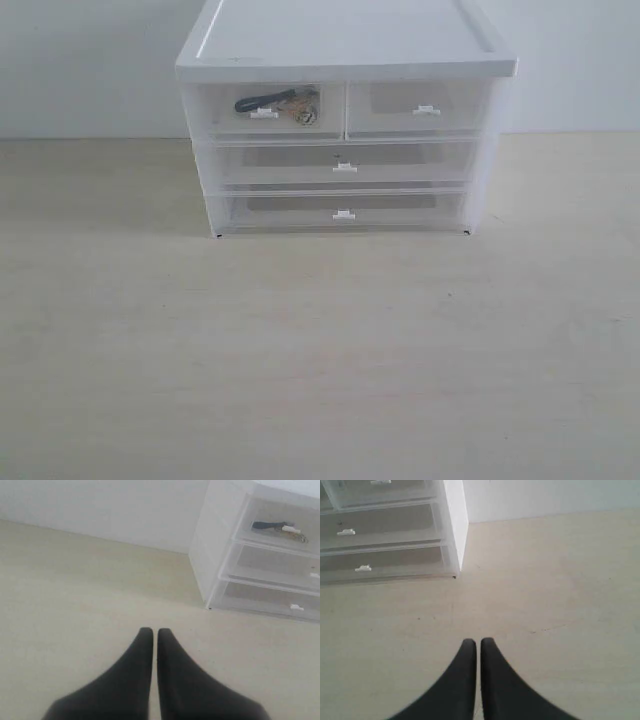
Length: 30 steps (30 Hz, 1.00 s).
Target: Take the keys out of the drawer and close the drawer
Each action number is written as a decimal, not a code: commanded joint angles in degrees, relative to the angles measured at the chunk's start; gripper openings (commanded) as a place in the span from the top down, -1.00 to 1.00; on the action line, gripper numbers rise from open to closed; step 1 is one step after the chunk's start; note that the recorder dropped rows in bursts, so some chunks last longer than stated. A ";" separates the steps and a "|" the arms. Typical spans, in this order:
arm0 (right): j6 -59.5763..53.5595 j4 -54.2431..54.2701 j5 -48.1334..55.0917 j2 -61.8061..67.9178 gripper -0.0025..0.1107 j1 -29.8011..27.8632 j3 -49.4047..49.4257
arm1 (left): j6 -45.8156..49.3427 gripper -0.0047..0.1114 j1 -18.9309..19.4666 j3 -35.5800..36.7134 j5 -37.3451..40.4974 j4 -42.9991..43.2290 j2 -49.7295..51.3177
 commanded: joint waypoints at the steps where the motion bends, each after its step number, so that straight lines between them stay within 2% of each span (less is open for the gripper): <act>1: -0.42 -0.89 -1.78 -0.08 0.96 -0.01 -0.01 | 0.49 0.85 -0.48 0.20 -0.53 -0.31 -0.20; 11: -0.42 -1.03 -5.34 -0.08 0.96 -0.01 -0.01 | 0.49 0.85 -0.48 0.20 -0.53 -0.31 -0.20; 13: 2.64 1.11 -11.36 -0.08 0.96 -0.01 -0.01 | 0.49 0.85 -0.48 0.20 -0.53 -0.31 -0.20; 14: 6.23 5.69 -13.89 -0.08 0.96 0.08 -0.01 | 0.49 0.85 -0.48 0.20 -0.53 -0.31 -0.20; 15: 10.49 12.43 -21.12 -0.08 0.96 0.08 -0.01 | 0.49 0.85 -0.48 0.20 -0.53 -0.31 -0.20; 16: 10.03 11.87 -23.69 -0.08 0.96 0.08 -0.01 | 0.49 0.85 -0.48 0.20 -0.53 -0.31 -0.20; 18: 9.66 9.07 -21.18 0.18 0.96 0.19 -5.39 | 0.49 0.85 -0.48 0.20 -0.53 -0.31 -0.20; 21: 8.14 9.05 -15.24 5.44 0.96 2.92 -20.41 | 0.49 0.85 -0.48 0.20 -0.53 -0.31 -0.20; 23: 3.08 9.21 -7.71 13.72 0.96 6.84 -33.01 | 0.49 0.85 -0.48 0.20 -0.53 -0.31 -0.20; 25: -1.66 10.32 -0.12 21.77 0.96 9.88 -40.97 | 0.49 0.85 -0.48 0.20 -0.53 -0.31 -0.20; 28: -4.63 10.96 7.61 33.43 0.96 13.82 -48.84 | 0.49 0.85 -0.48 0.20 -0.53 -0.31 -0.20; 30: -4.51 9.98 6.50 44.40 0.96 15.31 -51.87 | 0.49 0.85 -0.48 0.20 -0.53 -0.31 -0.20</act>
